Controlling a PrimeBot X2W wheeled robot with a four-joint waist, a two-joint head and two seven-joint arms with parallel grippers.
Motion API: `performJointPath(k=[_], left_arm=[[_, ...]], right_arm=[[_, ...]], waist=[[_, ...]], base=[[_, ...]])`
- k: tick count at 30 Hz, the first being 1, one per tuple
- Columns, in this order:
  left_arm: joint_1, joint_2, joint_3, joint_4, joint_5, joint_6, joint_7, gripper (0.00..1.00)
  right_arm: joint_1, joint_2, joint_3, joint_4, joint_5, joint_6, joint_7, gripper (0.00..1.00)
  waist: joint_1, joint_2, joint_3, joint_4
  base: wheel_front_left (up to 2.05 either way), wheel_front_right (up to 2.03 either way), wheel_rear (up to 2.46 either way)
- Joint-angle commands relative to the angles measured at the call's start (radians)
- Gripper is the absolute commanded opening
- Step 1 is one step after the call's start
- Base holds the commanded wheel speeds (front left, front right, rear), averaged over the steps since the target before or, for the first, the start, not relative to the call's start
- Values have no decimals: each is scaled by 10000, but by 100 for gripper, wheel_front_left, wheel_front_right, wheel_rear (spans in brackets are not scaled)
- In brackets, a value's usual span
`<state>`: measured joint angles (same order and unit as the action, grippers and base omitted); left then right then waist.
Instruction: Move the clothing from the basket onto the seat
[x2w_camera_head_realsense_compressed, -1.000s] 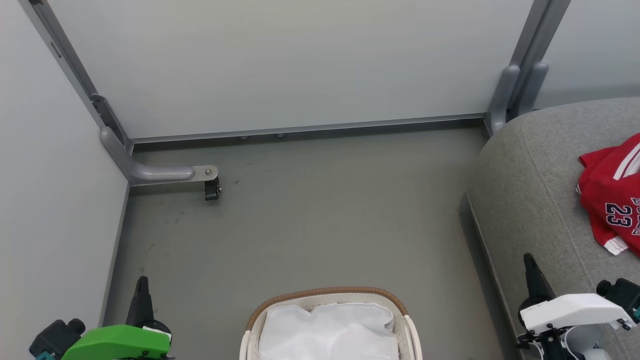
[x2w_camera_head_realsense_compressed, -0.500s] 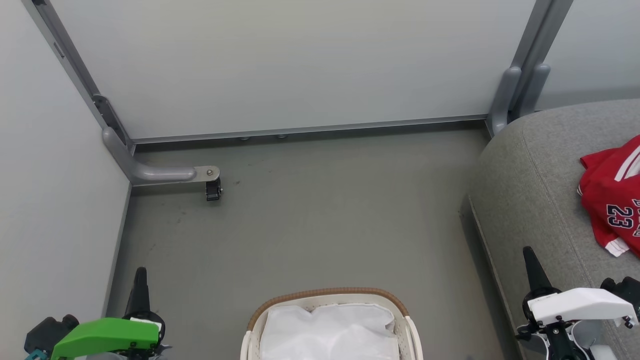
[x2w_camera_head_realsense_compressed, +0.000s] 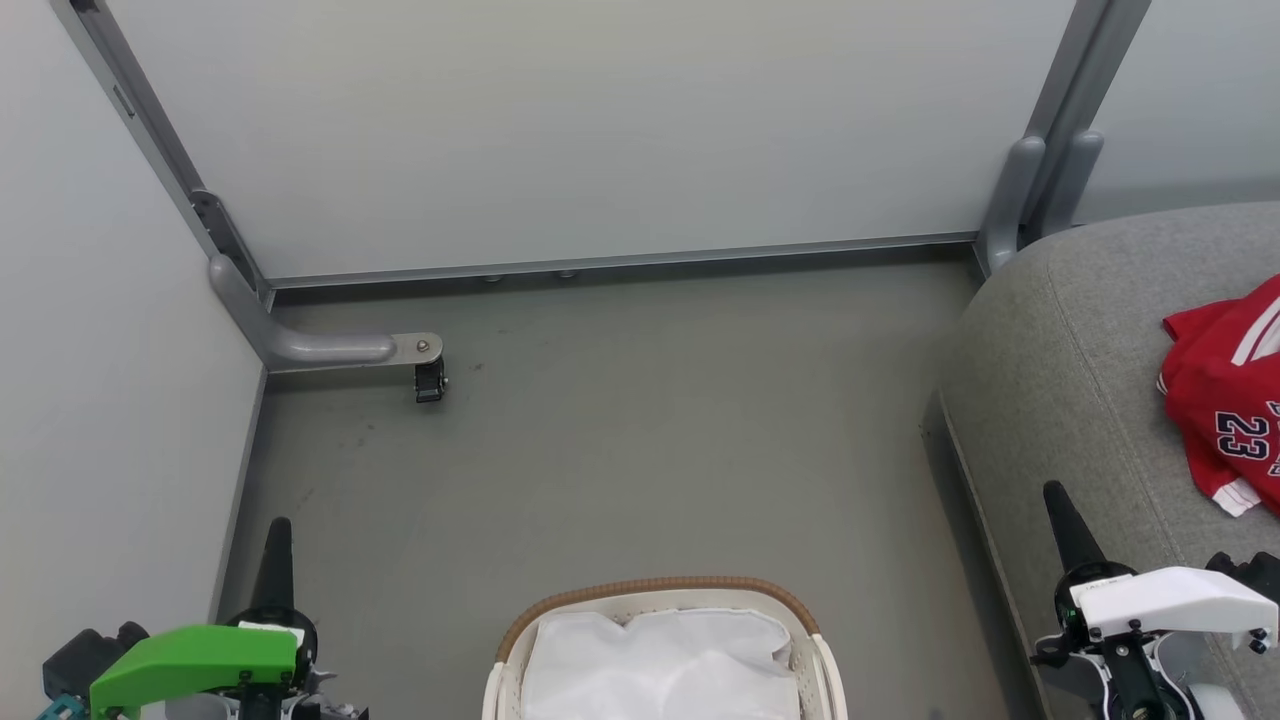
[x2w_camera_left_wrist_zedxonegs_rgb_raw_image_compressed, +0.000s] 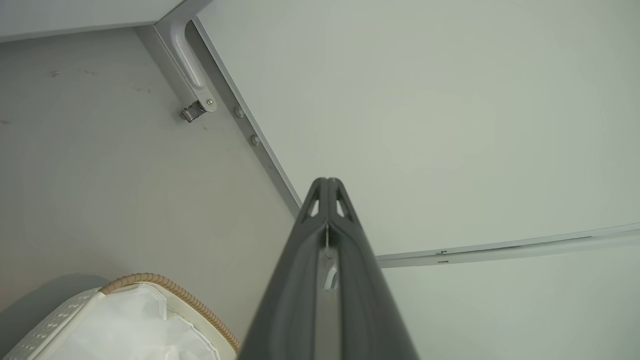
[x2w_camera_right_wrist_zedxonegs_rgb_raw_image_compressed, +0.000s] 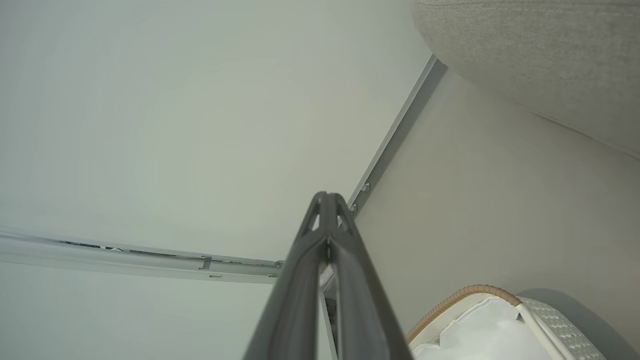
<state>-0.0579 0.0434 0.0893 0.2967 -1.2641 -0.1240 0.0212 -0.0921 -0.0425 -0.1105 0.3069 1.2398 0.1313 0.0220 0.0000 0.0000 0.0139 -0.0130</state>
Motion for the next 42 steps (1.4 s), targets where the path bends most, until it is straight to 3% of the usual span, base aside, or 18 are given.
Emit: performJointPath(k=[1,42], left_arm=[[-273,83,39,-109,-251,-48,57,0],[-576,100,252,-510,-3265,-89,897,0]], right_arm=[[-146,-74,-24,-133,242,-6,59,0],[-201,-103,-48,-616,3495,-10,891,0]], waist=[[0,0,-3,4],[0,0,-98,118]], base=[[0,0,0],[0,0,0]])
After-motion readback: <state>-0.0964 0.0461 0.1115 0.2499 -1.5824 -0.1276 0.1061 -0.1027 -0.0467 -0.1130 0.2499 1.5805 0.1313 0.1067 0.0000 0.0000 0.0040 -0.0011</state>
